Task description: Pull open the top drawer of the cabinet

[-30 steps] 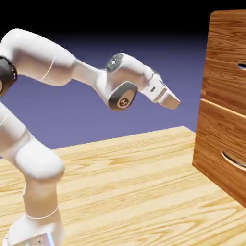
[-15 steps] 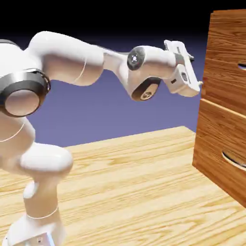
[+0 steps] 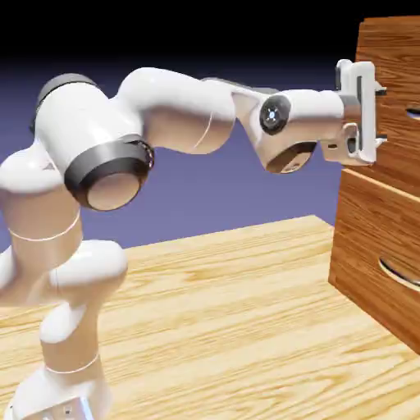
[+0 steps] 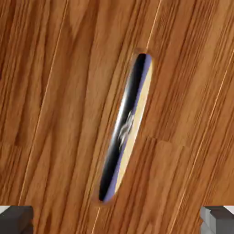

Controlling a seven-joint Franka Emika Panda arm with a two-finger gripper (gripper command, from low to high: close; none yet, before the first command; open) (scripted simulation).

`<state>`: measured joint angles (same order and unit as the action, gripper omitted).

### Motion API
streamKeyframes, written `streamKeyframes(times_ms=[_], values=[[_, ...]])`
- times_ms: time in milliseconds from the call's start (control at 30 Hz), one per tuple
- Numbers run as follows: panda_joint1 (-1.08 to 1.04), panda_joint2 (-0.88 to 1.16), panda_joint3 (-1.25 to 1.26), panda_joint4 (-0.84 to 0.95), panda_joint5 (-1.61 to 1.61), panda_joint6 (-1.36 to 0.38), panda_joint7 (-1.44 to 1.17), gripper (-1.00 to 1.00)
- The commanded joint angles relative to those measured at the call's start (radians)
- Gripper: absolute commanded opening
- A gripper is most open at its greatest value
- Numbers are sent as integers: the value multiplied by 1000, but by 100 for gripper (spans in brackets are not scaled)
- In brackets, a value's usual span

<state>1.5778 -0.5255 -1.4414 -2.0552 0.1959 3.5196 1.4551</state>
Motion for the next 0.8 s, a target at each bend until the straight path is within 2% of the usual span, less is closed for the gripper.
streamKeyframes(times_ms=[0,333,400,667,700,767], values=[[36,1,-33,17,5,11,17,0],[398,11,-367,192,50,123,182,0],[400,11,-368,193,50,123,182,0],[666,-62,-577,421,113,59,91,0],[666,-62,-577,421,113,59,91,-100],[630,-51,-548,387,104,70,103,-100]])
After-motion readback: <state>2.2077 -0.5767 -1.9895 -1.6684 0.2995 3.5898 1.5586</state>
